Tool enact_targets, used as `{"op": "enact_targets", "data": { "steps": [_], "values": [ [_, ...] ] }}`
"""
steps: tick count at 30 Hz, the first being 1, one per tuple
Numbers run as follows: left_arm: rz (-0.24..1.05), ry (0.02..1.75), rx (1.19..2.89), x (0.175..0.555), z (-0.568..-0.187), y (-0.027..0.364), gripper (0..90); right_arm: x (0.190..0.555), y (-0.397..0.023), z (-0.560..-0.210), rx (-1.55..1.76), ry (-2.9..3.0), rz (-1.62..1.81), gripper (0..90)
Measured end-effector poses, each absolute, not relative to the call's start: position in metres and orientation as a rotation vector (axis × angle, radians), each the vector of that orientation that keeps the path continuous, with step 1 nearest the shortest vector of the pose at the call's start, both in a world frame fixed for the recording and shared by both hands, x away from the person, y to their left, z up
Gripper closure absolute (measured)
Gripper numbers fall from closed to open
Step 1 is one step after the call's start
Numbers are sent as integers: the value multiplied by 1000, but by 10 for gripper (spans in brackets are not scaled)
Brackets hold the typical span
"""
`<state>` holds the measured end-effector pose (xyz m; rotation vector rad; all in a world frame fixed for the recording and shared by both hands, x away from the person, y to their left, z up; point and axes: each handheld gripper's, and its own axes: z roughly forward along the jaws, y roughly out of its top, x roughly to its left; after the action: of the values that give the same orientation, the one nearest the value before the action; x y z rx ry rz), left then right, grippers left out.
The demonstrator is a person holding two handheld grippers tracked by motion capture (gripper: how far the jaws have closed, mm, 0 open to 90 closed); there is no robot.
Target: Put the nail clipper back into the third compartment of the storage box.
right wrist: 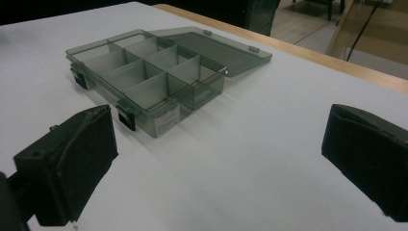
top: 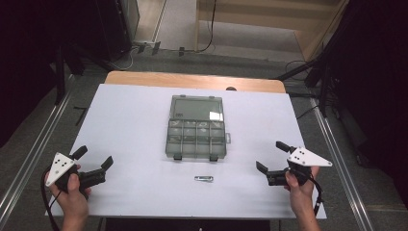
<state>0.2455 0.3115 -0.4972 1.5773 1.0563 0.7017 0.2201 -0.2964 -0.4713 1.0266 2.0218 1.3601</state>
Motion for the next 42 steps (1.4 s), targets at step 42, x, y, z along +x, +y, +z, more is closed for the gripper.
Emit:
{"op": "enact_targets", "data": {
  "steps": [42],
  "values": [
    [692, 1053, 1601, 247, -498, 310, 1, 251, -215, -457, 786, 2364, 1244, 11]
  ]
}}
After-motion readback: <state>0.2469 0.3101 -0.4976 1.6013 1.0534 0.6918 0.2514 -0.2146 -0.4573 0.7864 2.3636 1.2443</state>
